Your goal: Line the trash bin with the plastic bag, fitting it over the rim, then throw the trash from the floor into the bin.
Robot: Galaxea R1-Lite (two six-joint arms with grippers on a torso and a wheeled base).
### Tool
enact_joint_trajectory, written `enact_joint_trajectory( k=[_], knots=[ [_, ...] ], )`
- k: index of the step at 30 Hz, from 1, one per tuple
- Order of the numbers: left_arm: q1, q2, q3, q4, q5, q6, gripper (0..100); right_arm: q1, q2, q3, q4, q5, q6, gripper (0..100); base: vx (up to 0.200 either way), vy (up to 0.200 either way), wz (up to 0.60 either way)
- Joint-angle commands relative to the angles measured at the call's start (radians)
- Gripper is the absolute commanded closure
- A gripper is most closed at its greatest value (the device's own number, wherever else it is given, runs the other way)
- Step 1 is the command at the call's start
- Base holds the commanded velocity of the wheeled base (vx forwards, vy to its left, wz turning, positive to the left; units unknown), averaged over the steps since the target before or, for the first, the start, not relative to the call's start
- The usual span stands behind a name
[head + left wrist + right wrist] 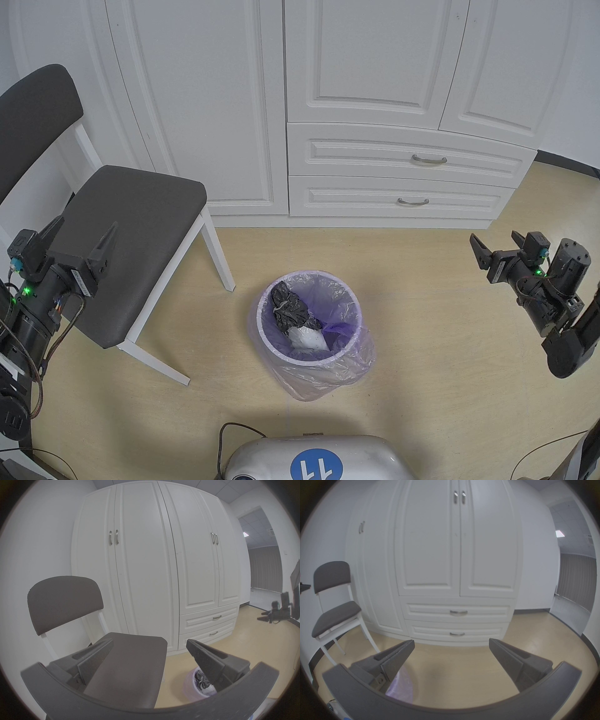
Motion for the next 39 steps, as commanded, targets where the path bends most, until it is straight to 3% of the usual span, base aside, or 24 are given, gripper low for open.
enact_joint_trajectory(
  k=[1, 7, 10, 17, 18, 22, 27, 31, 34, 35, 39],
  knots=[
    [-0.004, 0.083, 0.04, -0.109, 0.002, 0.004, 0, 0.197, -0.339, 0.046, 0.178, -0.139, -0.117, 0, 0.0, 0.0, 0.0],
    [-0.029, 0.083, 0.077, -0.115, 0.002, 0.027, 0, 0.293, -0.479, 0.051, 0.352, -0.214, -0.17, 0, 0.0, 0.0, 0.0],
    [-0.118, 0.136, 0.12, -0.116, 0.004, 0.029, 0, 0.332, -0.579, 0.057, 0.478, -0.231, -0.209, 0, 0.0, 0.0, 0.0],
    [-0.25, 0.259, 0.231, -0.169, 0.008, 0.031, 0, 0.329, -0.694, 0.058, 0.617, -0.237, -0.261, 0, 0.0, 0.0, 0.0],
    [-0.297, 0.31, 0.251, -0.17, 0.008, 0.017, 0, 0.316, -0.7, 0.052, 0.631, -0.234, -0.261, 0, 0.0, 0.0, 0.0],
    [-0.331, 0.415, 0.244, -0.17, 0.007, -0.009, 0, 0.298, -0.698, 0.055, 0.639, -0.232, -0.261, 0, 0.0, 0.0, 0.0],
    [-0.331, 0.641, 0.149, -0.187, 0.011, -0.008, 0, 0.293, -0.666, 0.063, 0.637, -0.223, -0.259, 0, 0.0, 0.0, 0.0],
    [-0.325, 0.851, -0.004, -0.219, 0.028, 0.018, 0, 0.293, -0.645, 0.069, 0.637, -0.221, -0.253, 0, 0.0, 0.0, 0.0],
    [-0.323, 0.885, -0.039, -0.219, 0.047, 0.037, 0, 0.293, -0.641, 0.072, 0.637, -0.221, -0.253, 0, 0.0, 0.0, 0.0],
    [-0.314, 0.954, -0.113, -0.221, 0.11, 0.097, 0, 0.293, -0.64, 0.075, 0.637, -0.221, -0.253, 0, 0.0, 0.0, 0.0],
    [-0.311, 0.923, -0.119, -0.221, 0.137, 0.113, 0, 0.293, -0.652, 0.069, 0.628, -0.22, -0.253, 0, 0.0, 0.0, 0.0]
  ],
)
